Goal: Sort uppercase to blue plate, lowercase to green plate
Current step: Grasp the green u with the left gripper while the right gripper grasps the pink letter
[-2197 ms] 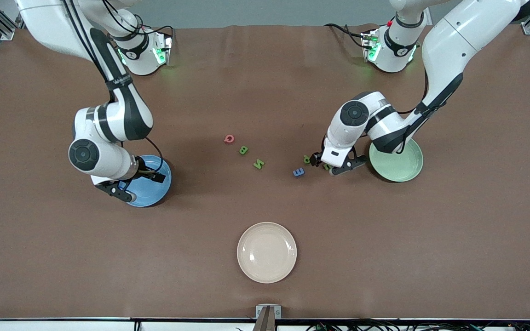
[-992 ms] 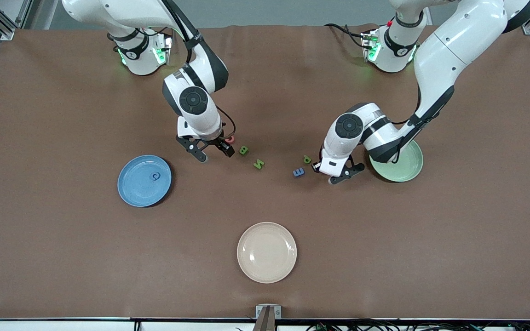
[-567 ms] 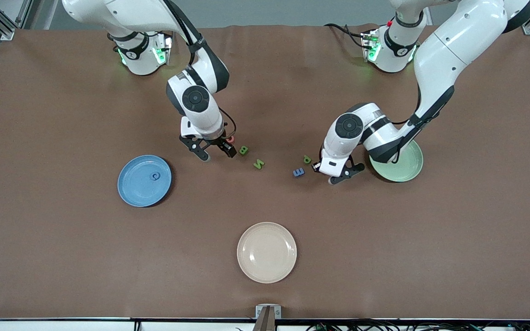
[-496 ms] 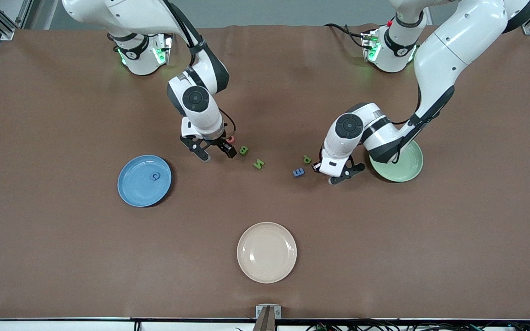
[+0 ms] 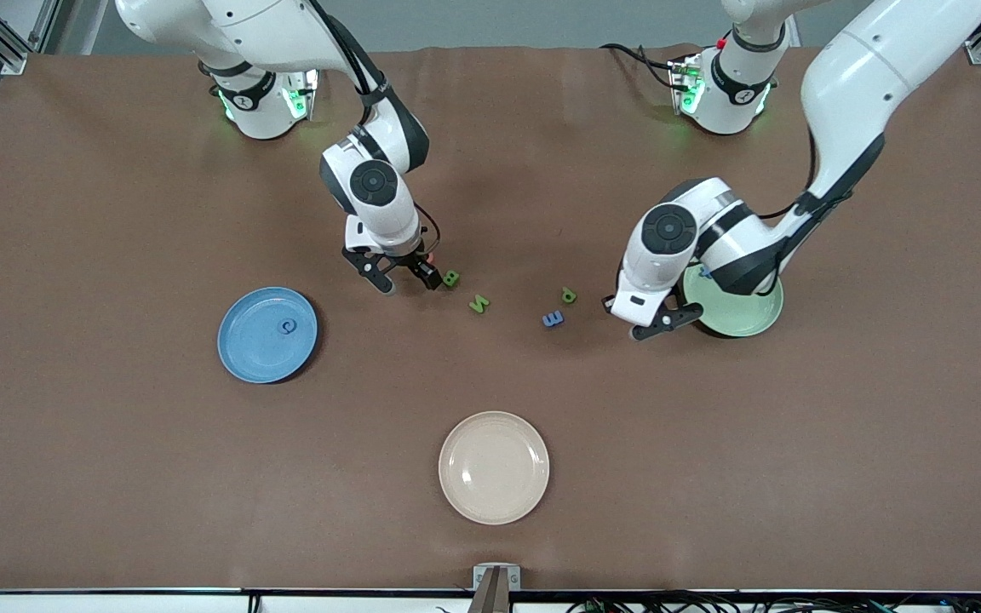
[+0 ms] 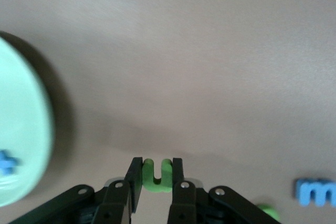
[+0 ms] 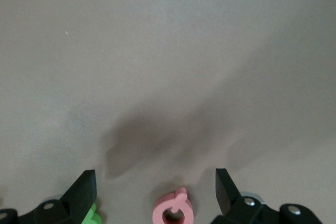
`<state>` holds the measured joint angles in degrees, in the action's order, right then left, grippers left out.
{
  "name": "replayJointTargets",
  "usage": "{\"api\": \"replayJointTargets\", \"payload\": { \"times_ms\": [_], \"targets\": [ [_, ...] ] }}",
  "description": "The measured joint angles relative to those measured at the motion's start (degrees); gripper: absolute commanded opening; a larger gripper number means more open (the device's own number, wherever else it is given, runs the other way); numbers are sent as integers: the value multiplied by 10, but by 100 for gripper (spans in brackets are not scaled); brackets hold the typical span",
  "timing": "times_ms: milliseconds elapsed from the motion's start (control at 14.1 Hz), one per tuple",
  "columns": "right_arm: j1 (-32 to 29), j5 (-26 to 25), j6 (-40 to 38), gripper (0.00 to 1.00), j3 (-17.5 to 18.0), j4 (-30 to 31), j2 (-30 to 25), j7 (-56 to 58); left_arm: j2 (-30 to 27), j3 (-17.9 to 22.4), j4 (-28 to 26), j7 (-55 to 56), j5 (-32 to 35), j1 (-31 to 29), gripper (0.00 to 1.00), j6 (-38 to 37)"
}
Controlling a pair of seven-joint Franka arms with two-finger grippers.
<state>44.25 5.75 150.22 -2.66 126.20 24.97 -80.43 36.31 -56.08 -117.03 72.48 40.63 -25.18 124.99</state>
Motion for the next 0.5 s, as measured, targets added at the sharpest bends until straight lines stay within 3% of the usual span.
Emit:
{"api": "replayJointTargets", "payload": {
  "times_ms": [213, 496],
  "targets": [
    [8, 0, -2, 99, 0, 5, 3, -7, -4, -76, -32, -79, 0, -110, 9, -47],
    [17, 0, -2, 90, 0, 5, 5, -13, -4, -130, -83, -172, 0, -227, 9, -56]
  ]
}}
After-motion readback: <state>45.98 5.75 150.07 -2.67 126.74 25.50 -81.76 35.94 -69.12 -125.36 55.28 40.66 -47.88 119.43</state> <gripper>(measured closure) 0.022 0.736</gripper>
